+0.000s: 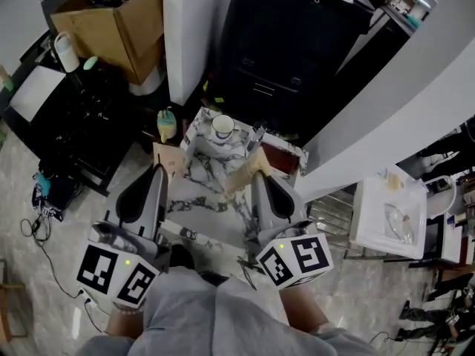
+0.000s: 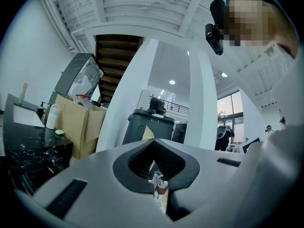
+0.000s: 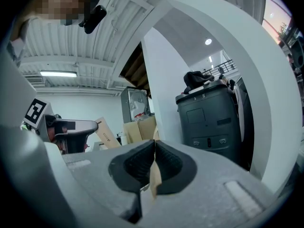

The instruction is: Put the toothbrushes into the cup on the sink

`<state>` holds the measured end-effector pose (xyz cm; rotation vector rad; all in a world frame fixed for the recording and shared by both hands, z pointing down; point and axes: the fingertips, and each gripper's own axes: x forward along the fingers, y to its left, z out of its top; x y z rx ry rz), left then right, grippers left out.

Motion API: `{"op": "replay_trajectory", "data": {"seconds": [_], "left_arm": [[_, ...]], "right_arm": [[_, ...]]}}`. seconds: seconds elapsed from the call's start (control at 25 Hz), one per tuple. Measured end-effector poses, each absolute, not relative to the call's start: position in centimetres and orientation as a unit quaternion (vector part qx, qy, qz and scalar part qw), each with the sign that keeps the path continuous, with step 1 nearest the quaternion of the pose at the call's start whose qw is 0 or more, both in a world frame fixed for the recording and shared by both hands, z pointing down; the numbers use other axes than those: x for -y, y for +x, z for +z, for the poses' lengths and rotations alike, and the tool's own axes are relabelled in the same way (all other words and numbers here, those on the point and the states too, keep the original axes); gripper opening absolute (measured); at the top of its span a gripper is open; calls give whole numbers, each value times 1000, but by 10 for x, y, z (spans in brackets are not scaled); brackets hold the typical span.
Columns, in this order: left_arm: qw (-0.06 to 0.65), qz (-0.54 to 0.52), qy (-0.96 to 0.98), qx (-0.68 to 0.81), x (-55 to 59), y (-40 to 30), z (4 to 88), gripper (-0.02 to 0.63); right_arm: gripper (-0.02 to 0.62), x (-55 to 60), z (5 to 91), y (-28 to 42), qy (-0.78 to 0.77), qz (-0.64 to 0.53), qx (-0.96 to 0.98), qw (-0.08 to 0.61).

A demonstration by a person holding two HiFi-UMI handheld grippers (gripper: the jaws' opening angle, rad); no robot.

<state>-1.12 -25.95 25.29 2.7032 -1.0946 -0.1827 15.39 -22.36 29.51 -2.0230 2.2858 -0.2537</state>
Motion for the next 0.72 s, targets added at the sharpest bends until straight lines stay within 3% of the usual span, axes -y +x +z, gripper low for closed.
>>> {"op": "replay_trajectory", "data": {"seconds": [0.72], "left_arm": [[132,-60,922,358,357,-50,257,5]], "right_arm": [[2,344,296,179,-724,-45,-688,5]]}}
